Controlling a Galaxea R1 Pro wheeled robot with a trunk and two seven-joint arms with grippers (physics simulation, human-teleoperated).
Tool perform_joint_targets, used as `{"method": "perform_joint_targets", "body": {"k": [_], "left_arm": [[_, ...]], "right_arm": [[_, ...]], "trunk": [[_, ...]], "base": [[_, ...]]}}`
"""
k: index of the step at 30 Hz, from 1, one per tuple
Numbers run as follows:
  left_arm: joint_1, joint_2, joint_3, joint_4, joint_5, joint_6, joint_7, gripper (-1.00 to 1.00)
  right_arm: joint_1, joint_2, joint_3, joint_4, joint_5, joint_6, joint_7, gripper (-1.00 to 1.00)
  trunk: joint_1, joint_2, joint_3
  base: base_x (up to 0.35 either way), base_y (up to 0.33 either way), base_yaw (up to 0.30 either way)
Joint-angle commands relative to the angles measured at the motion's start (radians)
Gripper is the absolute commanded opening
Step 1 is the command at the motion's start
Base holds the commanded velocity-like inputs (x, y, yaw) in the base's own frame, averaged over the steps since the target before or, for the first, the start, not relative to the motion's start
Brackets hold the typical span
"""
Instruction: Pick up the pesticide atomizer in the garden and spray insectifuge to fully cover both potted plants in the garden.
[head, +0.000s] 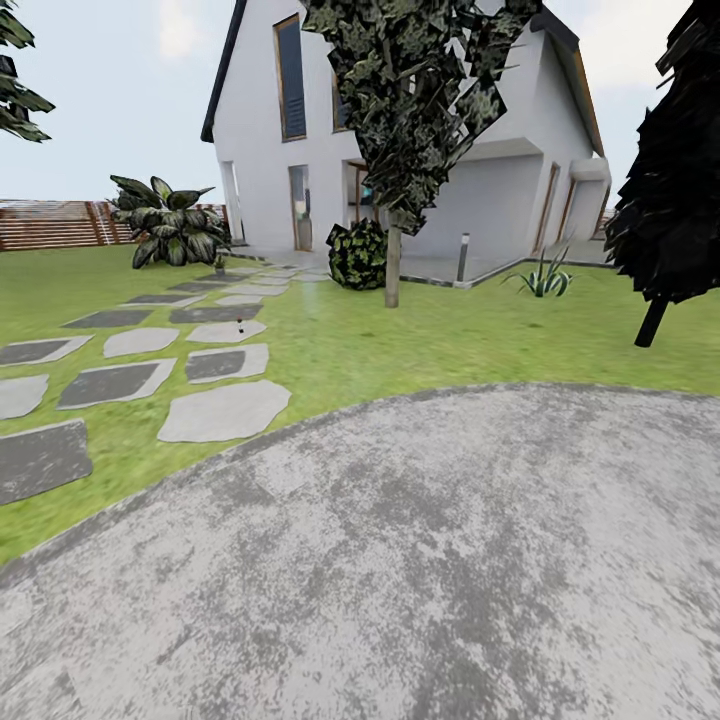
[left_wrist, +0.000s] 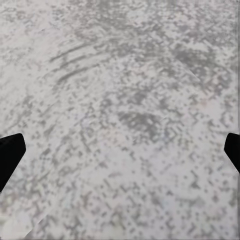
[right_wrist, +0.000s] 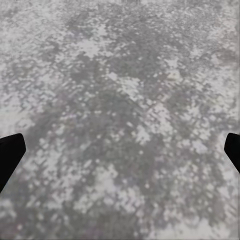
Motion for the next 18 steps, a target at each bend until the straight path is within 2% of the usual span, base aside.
{"method": "perform_joint_targets", "body": {"k": [1, 18], "left_arm": [[0.000, 0.000, 0.000, 0.001, 0.004, -0.003, 0.000, 1.00], [0.000, 0.000, 0.000, 0.002, 0.004, -0.003, 0.001, 1.00]], "right_arm": [[0.000, 0.000, 0.000, 0.000, 0.001, -0.003, 0.000, 1.00], [0.000, 0.000, 0.000, 0.003, 0.001, -0.003, 0.000, 1.00]], "trunk": [[-0.004, 0.007, 0.002], [-0.069, 0.126, 0.056]], "base": [[0.000, 0.000, 0.000], [0.000, 0.000, 0.000]]}}
